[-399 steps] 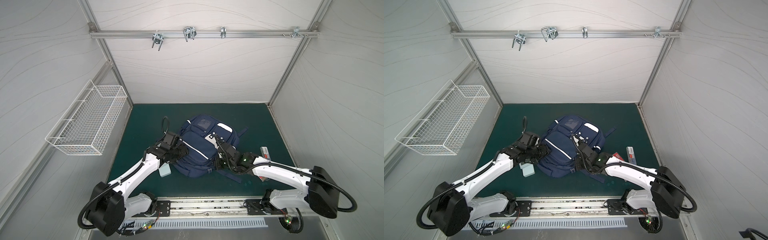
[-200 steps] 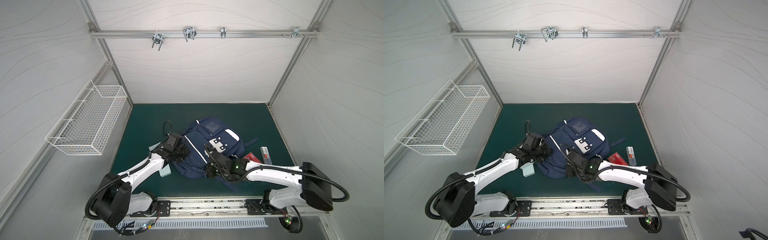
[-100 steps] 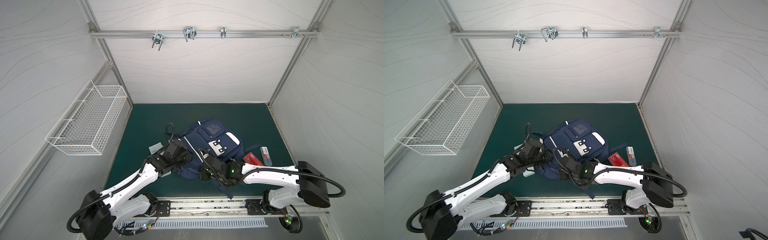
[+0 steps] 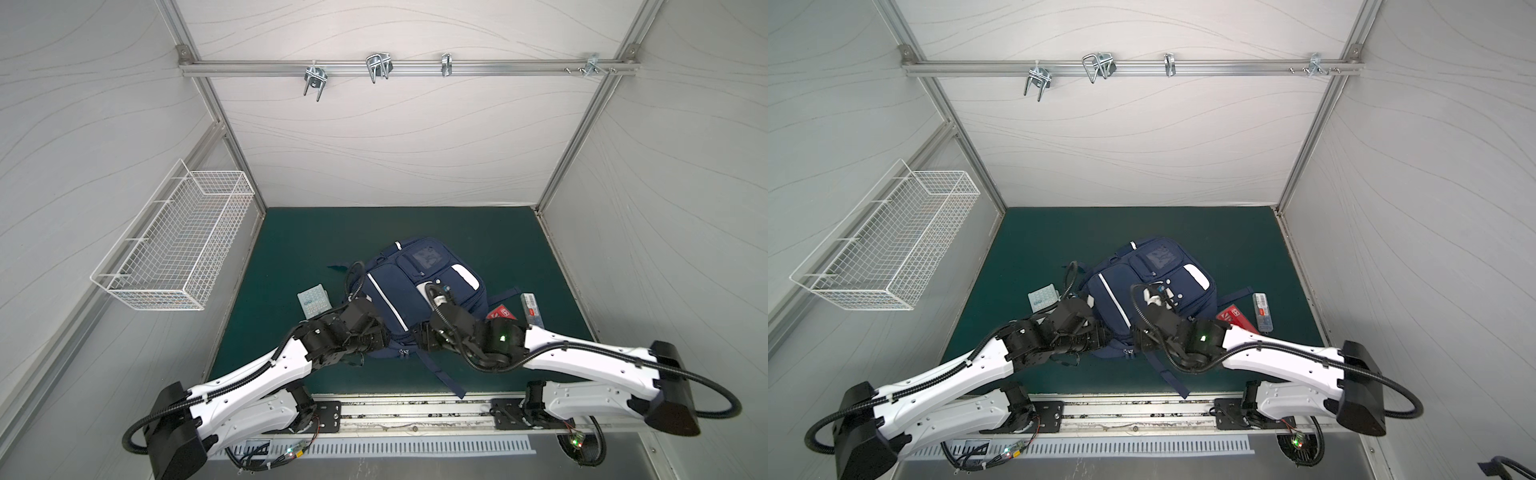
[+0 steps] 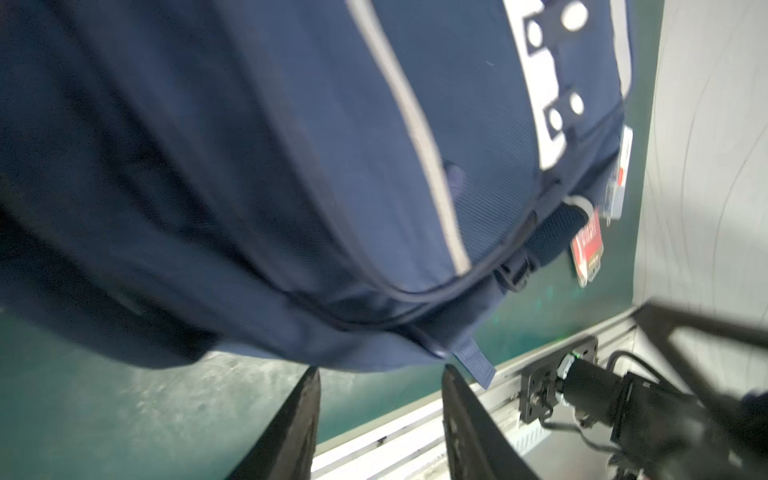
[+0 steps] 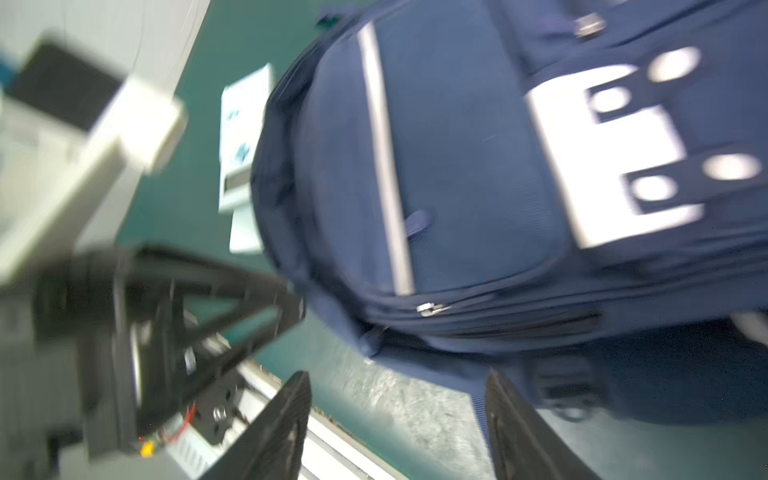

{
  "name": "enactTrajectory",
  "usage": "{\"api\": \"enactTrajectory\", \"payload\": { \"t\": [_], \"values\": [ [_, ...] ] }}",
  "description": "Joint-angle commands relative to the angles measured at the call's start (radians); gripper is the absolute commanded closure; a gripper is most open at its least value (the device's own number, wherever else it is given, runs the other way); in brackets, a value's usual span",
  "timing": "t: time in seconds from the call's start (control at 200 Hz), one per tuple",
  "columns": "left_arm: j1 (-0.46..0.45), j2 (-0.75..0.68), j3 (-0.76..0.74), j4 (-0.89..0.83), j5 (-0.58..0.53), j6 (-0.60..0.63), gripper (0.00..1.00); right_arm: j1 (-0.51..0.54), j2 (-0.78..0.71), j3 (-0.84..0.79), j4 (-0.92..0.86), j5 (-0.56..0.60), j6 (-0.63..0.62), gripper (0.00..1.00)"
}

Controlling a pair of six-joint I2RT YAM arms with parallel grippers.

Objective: Pack the student bag

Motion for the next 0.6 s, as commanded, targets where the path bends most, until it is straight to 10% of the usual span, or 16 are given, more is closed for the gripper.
{"api": "enactTrajectory", "payload": {
  "t": [0.0, 0.33, 0.595],
  "values": [
    [-0.066, 0.077, 0.129, -0.025, -0.077, 0.043, 0.51, -0.118, -0.062, -0.032, -0.158, -0.060, 0.063, 0.38],
    [-0.134, 0.220, 0.189, -0.063, -0.146, 0.039, 0.52, -0.271, 0.015, -0.100, 0.053, -0.456, 0.035, 0.44],
    [-0.133, 0.113, 0.105, 0.005, -0.203, 0.016, 0.52, -0.197, 0.196, -0.082, 0.255, -0.485, 0.154, 0.48]
  ]
}}
